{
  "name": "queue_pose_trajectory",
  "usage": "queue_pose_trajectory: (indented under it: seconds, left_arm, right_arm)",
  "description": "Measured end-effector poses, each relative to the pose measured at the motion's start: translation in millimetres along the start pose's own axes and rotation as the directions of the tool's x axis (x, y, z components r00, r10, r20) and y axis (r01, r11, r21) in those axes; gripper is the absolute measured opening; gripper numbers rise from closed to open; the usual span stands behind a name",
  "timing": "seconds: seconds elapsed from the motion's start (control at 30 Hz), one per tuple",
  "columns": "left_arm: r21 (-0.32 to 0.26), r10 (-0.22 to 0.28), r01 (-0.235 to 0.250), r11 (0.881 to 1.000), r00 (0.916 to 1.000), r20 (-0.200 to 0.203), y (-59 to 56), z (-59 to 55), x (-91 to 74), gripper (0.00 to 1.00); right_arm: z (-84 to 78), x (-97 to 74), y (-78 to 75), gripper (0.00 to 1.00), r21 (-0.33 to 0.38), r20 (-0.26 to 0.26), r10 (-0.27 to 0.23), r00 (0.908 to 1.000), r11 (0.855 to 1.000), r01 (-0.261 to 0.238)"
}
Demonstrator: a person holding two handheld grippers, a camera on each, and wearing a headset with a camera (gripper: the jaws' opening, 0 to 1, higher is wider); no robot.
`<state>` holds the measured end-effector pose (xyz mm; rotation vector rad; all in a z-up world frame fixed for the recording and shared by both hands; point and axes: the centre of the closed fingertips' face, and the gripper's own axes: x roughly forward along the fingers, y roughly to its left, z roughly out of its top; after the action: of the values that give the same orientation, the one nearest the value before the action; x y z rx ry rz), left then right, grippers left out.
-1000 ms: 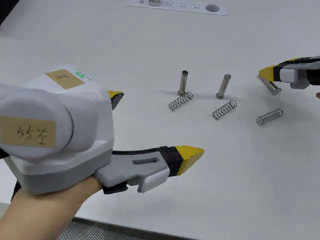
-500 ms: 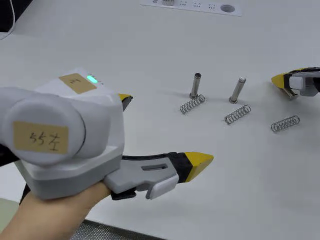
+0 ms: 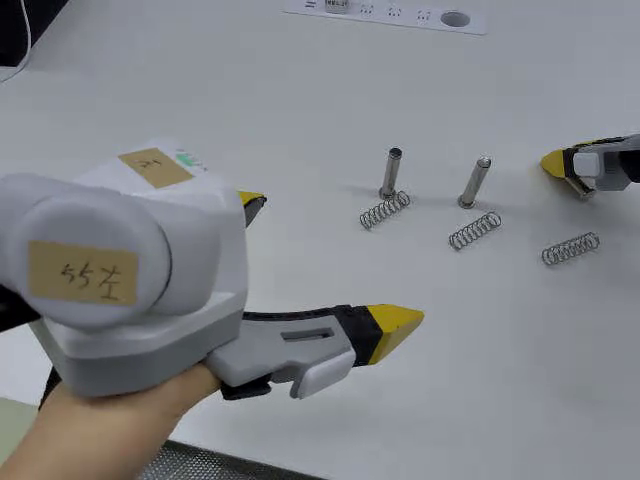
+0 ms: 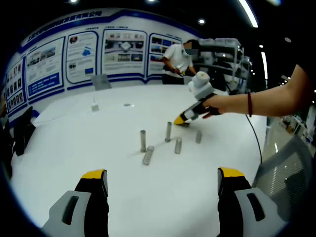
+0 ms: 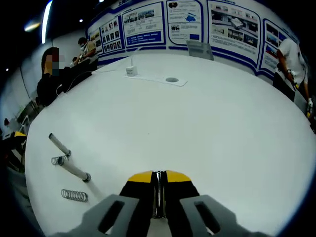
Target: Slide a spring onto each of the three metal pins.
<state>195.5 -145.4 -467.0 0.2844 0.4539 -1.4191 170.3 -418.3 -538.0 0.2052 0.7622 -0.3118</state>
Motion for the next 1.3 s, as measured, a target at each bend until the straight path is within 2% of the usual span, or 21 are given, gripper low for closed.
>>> queue_pose_trajectory:
  seconds: [0.07,0.27,0.43,0.47,0.67,1.03,1.1,1.3]
  left_arm:
    - [0.003,0.002,-0.002,1.000,1.0000,-0.001,0.1,0.0,-0.2,0.94]
    - [0.009,0.006,-0.006,1.000,1.0000,0.007,0.5,2.3,-0.8,0.95]
    - [0.023,0.012,-0.012,1.000,0.9999,0.007,1.0,3.4,-1.9,0.95]
    - [0.022,0.013,-0.013,1.000,0.9999,0.008,1.1,3.8,-2.3,0.95]
    - [0.010,0.016,-0.016,1.000,0.9993,0.034,2.3,9.9,-4.2,0.94]
    - [0.021,0.024,-0.025,0.999,0.9985,0.048,3.9,13.9,-6.3,0.94]
    - [0.022,0.024,-0.025,0.999,0.9984,0.051,3.9,14.6,-6.5,0.94]
    - [0.028,0.025,-0.027,0.999,0.9983,0.053,3.9,15.2,-7.1,0.93]
  right_arm:
    - [0.5,-3.7,2.3,0.09,0.043,0.011,0.011,0.9999,0.999,-0.012]
    - [6.3,-20.3,13.5,0.08,0.104,0.041,0.044,0.9982,0.993,-0.048]
    - [5.7,-35.4,25.3,0.08,0.085,0.045,0.053,0.9976,0.995,-0.057]
    - [7.4,-34.7,21.9,0.08,0.086,0.047,0.057,0.9973,0.994,-0.061]
    - [9.1,-42.4,27.8,0.08,0.064,0.048,0.051,0.9976,0.997,-0.054]
    - [6.8,-56.8,36.5,0.08,0.025,0.044,0.046,0.9980,0.999,-0.047]
    - [7.5,-56.1,33.4,0.08,0.025,0.042,0.047,0.9980,0.999,-0.048]
    - [1.8,-65.9,36.5,0.08,0.008,0.041,0.042,0.9983,0.999,-0.042]
